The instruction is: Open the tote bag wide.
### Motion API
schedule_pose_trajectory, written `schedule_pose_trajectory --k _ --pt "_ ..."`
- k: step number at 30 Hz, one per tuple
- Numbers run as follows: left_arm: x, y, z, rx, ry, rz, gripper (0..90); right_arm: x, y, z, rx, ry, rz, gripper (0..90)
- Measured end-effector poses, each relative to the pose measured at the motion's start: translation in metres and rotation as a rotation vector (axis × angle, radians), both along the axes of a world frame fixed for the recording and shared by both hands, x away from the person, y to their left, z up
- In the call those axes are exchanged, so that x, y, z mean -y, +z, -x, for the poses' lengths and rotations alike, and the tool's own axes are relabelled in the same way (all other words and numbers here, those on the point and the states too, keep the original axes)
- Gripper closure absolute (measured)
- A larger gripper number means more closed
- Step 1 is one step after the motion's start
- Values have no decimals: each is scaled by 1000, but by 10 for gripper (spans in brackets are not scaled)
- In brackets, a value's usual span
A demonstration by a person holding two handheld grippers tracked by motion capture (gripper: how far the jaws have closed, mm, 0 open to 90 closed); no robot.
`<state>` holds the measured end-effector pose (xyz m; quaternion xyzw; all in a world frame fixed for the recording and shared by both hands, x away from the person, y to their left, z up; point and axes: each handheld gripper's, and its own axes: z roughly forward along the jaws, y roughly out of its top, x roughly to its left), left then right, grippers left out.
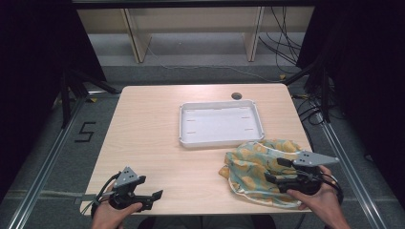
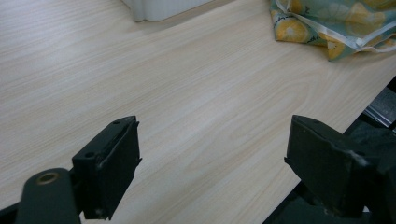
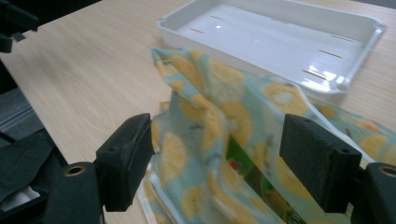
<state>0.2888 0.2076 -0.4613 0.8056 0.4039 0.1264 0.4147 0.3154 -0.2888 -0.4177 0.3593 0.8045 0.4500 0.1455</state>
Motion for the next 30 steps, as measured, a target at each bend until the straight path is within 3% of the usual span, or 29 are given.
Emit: schedule_pose_trajectory --k 8,12,15,19,24,27,28,29,30 --pt "1 0 -1 1 -11 -5 165 -35 1 -21 27 103 101 263" --pt "1 -1 -1 4 -8 -4 165 -52 -1 -30 11 128 115 286" --pt "1 -1 -1 5 -8 -3 165 -67 -3 -37 -5 178 150 332" --pt "1 0 -1 5 -14 -9 165 -86 -9 -46 -23 219 206 434" --pt "1 0 -1 8 -14 -10 165 -105 -15 -60 -33 203 242 545" --pt "1 0 0 10 -11 -7 165 -110 -19 -65 -58 207 267 689" --pt "1 0 0 10 -11 -7 165 -110 -19 -65 -58 207 267 689" --pt "1 0 0 12 -18 -7 165 -113 -20 -66 -74 220 265 808" --pt "1 0 0 12 -18 -7 165 -113 -20 -66 -74 220 265 808"
